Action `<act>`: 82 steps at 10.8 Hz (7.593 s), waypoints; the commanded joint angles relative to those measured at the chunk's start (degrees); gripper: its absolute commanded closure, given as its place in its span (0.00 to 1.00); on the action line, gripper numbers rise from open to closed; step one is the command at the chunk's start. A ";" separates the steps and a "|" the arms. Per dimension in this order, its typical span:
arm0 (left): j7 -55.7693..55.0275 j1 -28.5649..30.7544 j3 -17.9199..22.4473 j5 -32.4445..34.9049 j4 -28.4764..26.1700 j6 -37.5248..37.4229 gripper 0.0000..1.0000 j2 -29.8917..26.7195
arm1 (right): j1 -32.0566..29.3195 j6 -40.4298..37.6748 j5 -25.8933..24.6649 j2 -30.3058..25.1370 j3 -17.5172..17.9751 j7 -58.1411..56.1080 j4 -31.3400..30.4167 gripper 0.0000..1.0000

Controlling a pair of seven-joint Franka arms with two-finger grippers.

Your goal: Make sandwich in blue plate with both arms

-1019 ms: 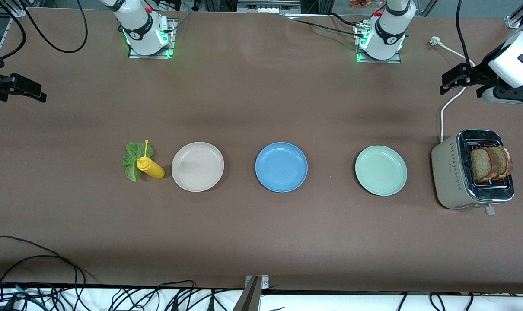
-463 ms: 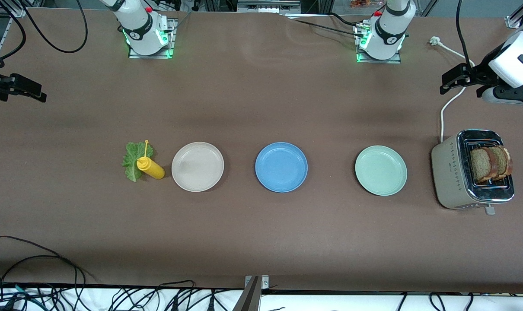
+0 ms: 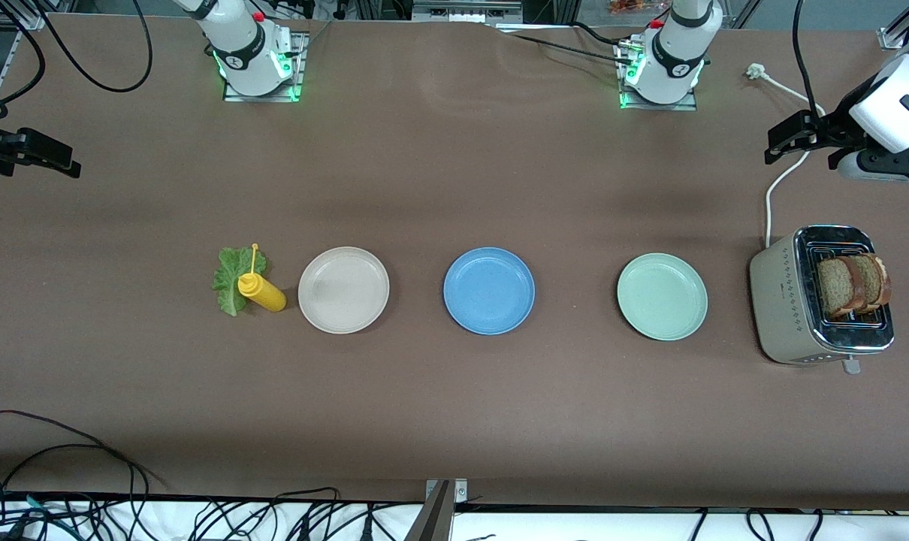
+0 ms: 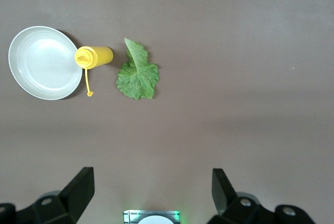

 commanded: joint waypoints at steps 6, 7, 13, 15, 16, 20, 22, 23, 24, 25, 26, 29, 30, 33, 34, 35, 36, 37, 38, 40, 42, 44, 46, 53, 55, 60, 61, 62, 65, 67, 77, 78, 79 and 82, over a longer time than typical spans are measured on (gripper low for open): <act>0.59 0.41 -0.27 0.80 1.46 -0.44 0.00 0.73 | -0.25 -1.18 -0.65 -0.18 -0.87 -1.09 0.90 0.00; 0.59 0.50 -0.27 0.80 1.46 -0.44 0.00 0.73 | -0.25 -1.18 -0.65 -0.18 -0.87 -1.09 0.90 0.00; 0.59 0.50 -0.27 0.80 1.46 -0.44 0.00 0.73 | -0.25 -1.27 -0.65 -0.27 -0.61 -1.09 0.90 0.00; 0.59 0.50 -0.27 0.80 1.46 -0.44 0.00 0.73 | -0.33 -1.35 -0.74 -0.45 -1.22 -1.09 0.90 0.00; 0.59 0.50 -0.27 0.80 1.46 -0.44 0.00 0.73 | -0.25 -1.70 -0.57 -0.45 -1.74 -1.96 0.90 0.00; 0.59 0.50 -0.27 0.80 1.46 -0.44 0.00 0.73 | -0.25 -1.79 -0.30 -0.36 -1.31 -2.15 0.90 0.00; 0.59 0.50 -0.27 0.80 1.46 -0.44 0.00 0.73 | -0.16 -1.79 -0.39 -0.36 -1.40 -2.15 0.90 0.00; 0.59 0.50 -0.27 0.80 1.46 -0.44 0.00 0.73 | -0.24 -1.79 -0.39 -0.45 -1.83 -2.23 0.90 0.00; 0.59 0.50 -0.27 0.80 1.46 -0.44 0.00 0.73 | -0.25 -1.79 -0.48 -0.45 -2.18 -2.84 0.90 0.00; 0.59 0.50 -0.27 0.80 1.46 -0.44 0.00 0.73 | -0.25 -1.79 -0.57 -0.45 -2.19 -2.85 0.90 0.00; 0.59 0.50 -0.27 0.80 1.46 -0.44 0.00 0.73 | -0.25 -1.79 -0.57 -0.45 -2.36 -2.85 0.90 0.00; 0.59 0.50 -0.27 0.80 1.46 -0.44 0.00 0.73 | -0.25 -1.79 -0.04 -0.54 -3.33 -2.94 0.99 0.00; 0.59 0.50 -0.27 0.80 1.46 -0.44 0.00 0.73 | -0.25 -1.79 -0.04 -0.45 -3.16 -2.94 0.99 0.00; 1.11 0.41 -0.27 0.98 1.46 -0.44 0.00 0.73 | -0.16 -1.79 -0.04 -0.45 -2.63 -2.94 0.99 0.00; 1.11 0.50 -0.27 0.98 1.46 -0.44 0.00 0.73 | -0.16 -1.79 -0.04 -0.45 -2.63 -2.94 0.99 0.00; 1.11 0.50 -0.27 1.06 1.46 -0.44 0.00 0.73 | -0.16 -1.79 -0.04 -0.45 -2.71 -2.94 0.99 0.00; 1.11 0.50 -0.27 0.98 1.46 -0.44 0.00 0.73 | -0.16 -1.79 -0.13 -0.54 -2.72 -2.94 0.99 0.00; 1.11 0.50 -0.27 1.06 1.46 -0.44 0.00 0.73 | -0.16 -1.79 -0.13 -0.45 -2.63 -2.94 0.99 0.00; 1.11 0.76 -0.27 1.06 1.46 -0.44 0.00 0.73 | -0.16 -1.79 -0.13 -0.54 -2.63 -2.94 0.99 0.00; 1.20 1.46 -0.27 1.06 1.46 -0.44 0.00 0.73 | -0.16 -1.88 -0.13 -0.45 -2.54 -2.94 0.99 0.00; 1.20 1.90 -0.27 1.15 1.54 -0.35 0.00 1.43 | -0.16 -1.79 -0.13 -0.45 -2.45 -2.94 0.99 0.00; 1.29 2.43 -0.09 1.24 2.59 -0.18 0.00 2.74 | -0.16 -1.79 -0.13 -0.45 -2.54 -2.94 0.99 0.00; 1.38 3.05 -0.18 4.74 8.72 -0.18 0.00 7.39 | -0.16 -1.79 -0.13 -0.54 -2.45 -2.94 0.99 0.00; 8.57 9.80 0.26 4.93 14.03 8.41 0.00 16.19 | -0.16 -1.88 -0.30 -0.54 -3.15 -2.94 0.99 0.00; 12.69 12.18 0.26 5.19 14.03 11.40 0.00 18.30 | -0.16 -1.79 -0.21 -0.54 -3.07 -2.94 0.99 0.00; 16.39 14.30 0.17 5.11 12.97 19.67 0.00 25.94 | -0.16 -1.88 -0.39 -0.54 -3.33 -3.03 0.99 0.00; 17.01 14.39 0.17 5.02 11.58 21.51 0.00 26.21 | -0.16 -1.88 -0.39 -0.54 -3.24 -2.94 0.99 0.00; 17.19 14.56 0.17 5.02 9.91 23.01 0.00 26.22 | -0.16 -1.88 -0.39 -0.54 -3.16 -3.02 0.99 0.00; 18.07 15.79 0.17 5.11 5.16 26.62 0.15 26.22 | -0.16 -1.88 -0.39 -0.54 -3.33 -3.03 0.99 0.00; 18.25 17.54 0.17 5.11 3.14 27.16 0.30 26.30 | -0.16 -2.67 -0.48 -0.54 -2.98 -3.11 0.99 0.00; 18.16 17.90 0.44 8.27 6.10 19.36 1.00 25.69 | -0.25 -3.73 -0.48 -0.62 -4.12 -5.92 0.99 0.00; 18.16 17.82 0.35 8.45 7.25 17.16 1.00 25.08 | -0.25 -3.81 -0.57 -0.62 -4.21 -6.27 1.08 0.00; 18.16 17.73 0.00 8.53 8.56 14.70 1.00 24.29 | -0.25 -3.81 -0.48 -0.62 -4.21 -7.06 1.08 0.00; 18.16 16.50 -2.53 8.27 17.07 3.29 1.00 23.58 | -0.25 -3.81 -0.39 -0.62 -4.21 -7.16 1.08 0.00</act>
